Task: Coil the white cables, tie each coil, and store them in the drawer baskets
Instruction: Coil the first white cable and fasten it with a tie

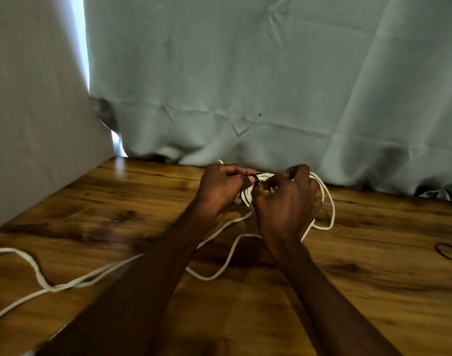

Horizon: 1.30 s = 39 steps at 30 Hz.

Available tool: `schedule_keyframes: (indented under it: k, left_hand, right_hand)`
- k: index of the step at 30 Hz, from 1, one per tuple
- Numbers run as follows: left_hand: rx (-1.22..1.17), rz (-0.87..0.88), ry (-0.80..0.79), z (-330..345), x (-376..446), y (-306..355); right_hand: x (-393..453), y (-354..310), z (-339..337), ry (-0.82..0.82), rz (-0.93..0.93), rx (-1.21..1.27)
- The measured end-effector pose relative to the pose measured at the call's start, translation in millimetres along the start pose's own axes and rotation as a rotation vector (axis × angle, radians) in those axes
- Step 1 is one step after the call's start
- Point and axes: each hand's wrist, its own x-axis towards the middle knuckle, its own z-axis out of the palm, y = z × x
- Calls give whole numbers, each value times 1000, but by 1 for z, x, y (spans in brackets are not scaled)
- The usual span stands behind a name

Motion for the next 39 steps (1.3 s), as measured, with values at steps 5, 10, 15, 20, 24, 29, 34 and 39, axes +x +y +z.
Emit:
schedule_keyframes:
  k: [5, 10, 15, 20, 24, 29, 34, 39]
  left_hand:
    - [-11, 18, -17, 0, 0, 2]
    - [20, 47, -2, -3, 1, 2]
    - [41, 59, -9, -7, 0, 5]
    - [47, 17, -50, -11, -2, 8]
    - [1, -24, -62, -9, -2, 10]
    - [-57, -41, -63, -6, -2, 7]
    - [-109, -44, -29, -11, 2, 4]
    - [-123, -83, -64, -16, 2, 5]
  right_hand:
    - [1, 2, 0, 26, -115, -123]
    - [-2, 6, 3, 68, -171, -78]
    - [-3, 8, 3, 67, -263, -34]
    - [-5, 4, 3, 51, -241, -28]
    - [-3, 0, 5, -3, -68, 175]
    - [-2, 0, 5, -7, -110, 97]
    - [-2, 4, 4, -12, -94, 244]
    - [1, 6, 8, -34, -85, 384]
